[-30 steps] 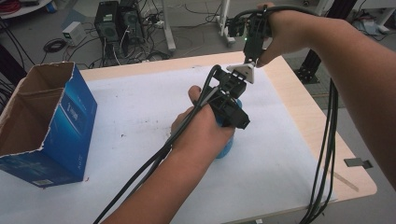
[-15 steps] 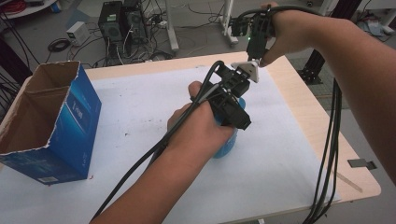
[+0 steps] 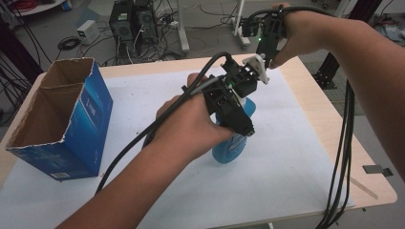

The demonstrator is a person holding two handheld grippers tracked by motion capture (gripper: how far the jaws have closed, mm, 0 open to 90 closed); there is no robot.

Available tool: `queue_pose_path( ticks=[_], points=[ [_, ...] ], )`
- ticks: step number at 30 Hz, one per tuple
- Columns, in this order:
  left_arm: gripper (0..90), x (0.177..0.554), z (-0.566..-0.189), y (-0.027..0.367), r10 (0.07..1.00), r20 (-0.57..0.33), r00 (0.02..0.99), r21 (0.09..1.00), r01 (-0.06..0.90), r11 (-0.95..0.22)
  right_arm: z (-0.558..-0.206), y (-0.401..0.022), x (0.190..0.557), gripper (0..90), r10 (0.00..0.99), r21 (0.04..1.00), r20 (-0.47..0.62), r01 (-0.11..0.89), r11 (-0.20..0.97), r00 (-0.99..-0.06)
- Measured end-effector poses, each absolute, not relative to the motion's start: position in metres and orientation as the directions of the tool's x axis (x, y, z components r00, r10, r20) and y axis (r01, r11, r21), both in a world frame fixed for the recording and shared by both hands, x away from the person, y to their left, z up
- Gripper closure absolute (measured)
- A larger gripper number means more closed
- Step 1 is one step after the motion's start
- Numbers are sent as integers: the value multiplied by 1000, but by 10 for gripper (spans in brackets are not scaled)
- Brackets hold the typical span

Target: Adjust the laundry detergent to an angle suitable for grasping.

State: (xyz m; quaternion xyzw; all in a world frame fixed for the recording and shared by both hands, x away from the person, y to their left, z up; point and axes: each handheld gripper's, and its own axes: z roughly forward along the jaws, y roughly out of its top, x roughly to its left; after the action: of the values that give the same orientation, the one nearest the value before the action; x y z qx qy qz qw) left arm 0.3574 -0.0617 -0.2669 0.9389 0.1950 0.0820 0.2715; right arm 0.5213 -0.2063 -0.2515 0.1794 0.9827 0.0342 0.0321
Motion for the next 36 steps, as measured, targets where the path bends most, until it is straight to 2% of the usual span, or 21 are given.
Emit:
queue_pose_path(
  ticks=[13, 18, 24, 25, 36],
  points=[
    [377, 361, -250, -24, 287, 56, 956, 555, 209, -805, -251, -194, 517, 20, 344, 71, -51, 340, 938, -938],
    [378, 361, -248, -15, 213, 66, 975, 544, 144, -827, -251, -190, 515, 20, 331, 69, -52, 327, 943, -942],
    [378, 361, -247, -10, 184, 57, 981, 544, 124, -830, -252, -188, 514, 20, 330, 61, -55, 327, 943, -942],
    [378, 362, -247, -2, 138, 54, 989, 540, 88, -837, -251, -187, 512, 20, 329, 62, -60, 325, 944, -942],
    [379, 364, -250, 23, -8, 68, 998, 509, -42, -860, -251, -183, 505, 20, 312, 57, -66, 308, 950, -948]
  ],
)
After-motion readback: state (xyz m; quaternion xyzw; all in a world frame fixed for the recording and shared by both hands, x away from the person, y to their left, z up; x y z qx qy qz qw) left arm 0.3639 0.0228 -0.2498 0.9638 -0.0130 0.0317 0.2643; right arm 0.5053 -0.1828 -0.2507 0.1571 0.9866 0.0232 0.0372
